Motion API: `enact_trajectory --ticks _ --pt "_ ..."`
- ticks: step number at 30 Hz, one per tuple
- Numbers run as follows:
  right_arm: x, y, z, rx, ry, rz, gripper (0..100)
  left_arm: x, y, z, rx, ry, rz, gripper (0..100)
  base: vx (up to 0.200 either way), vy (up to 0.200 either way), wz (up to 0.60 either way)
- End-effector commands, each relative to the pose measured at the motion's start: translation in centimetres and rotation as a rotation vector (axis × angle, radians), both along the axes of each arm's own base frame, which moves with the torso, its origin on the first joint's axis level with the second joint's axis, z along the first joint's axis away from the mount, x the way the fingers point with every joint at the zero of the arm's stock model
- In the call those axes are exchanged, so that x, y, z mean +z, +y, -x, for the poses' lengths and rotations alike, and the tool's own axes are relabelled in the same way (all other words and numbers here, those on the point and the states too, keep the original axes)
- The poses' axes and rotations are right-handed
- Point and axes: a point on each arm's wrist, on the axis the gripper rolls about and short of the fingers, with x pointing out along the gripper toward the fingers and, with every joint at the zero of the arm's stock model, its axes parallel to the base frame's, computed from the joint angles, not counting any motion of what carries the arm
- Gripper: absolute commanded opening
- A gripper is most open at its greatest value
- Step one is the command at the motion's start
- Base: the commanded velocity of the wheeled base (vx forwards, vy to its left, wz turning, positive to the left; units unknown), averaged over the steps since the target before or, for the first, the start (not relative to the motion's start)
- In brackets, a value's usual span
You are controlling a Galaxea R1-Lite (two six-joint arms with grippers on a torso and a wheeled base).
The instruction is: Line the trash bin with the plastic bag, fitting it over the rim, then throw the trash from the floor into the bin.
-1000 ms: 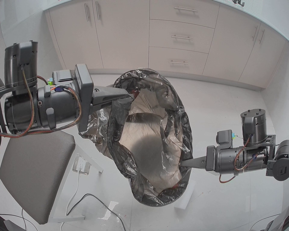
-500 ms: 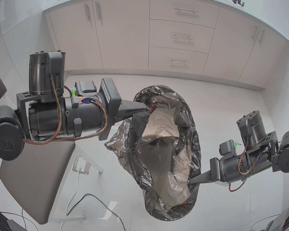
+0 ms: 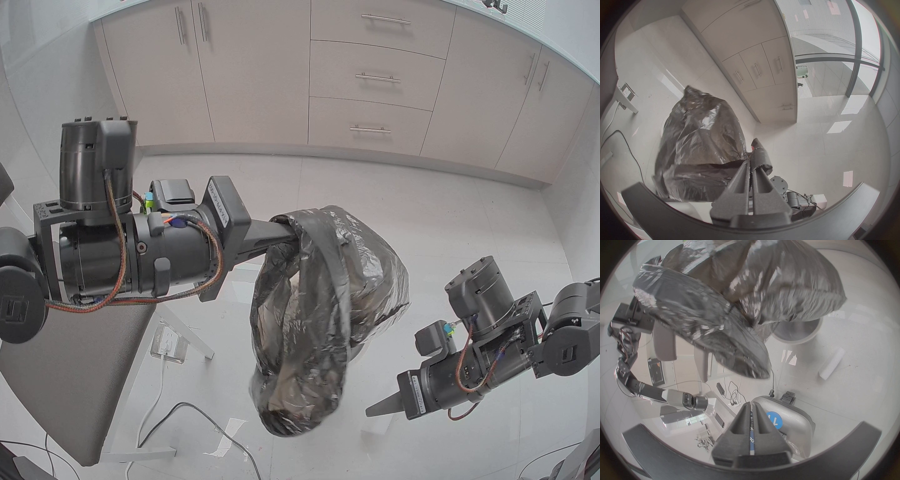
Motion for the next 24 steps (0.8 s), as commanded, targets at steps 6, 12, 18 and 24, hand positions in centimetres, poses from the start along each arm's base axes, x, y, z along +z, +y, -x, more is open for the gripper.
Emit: enact_trajectory --ticks 6,12,18,24 --pt "-1.4 2.0 -0.6 0.055 0.018 0.026 0 0.0 1.0 0.6 0.018 -0.003 0.001 0 0.000 0.000 0.00" --pt "-0.8 1.1 -0.9 0.041 0.004 -0.017 0 -0.2 1.2 0.5 0.027 0.000 -0.001 0 0.000 0.000 0.00" --pt "0.5 0.4 0.2 0.047 -0.063 -0.039 0 0.4 1.2 0.4 0.029 -0.018 0.012 0 0.000 0.000 0.00" --pt "1.7 0.3 0.7 0.009 -0.223 -0.083 0 1.7 0.9 0.0 0.059 -0.059 0.034 0 0.000 0.000 0.00"
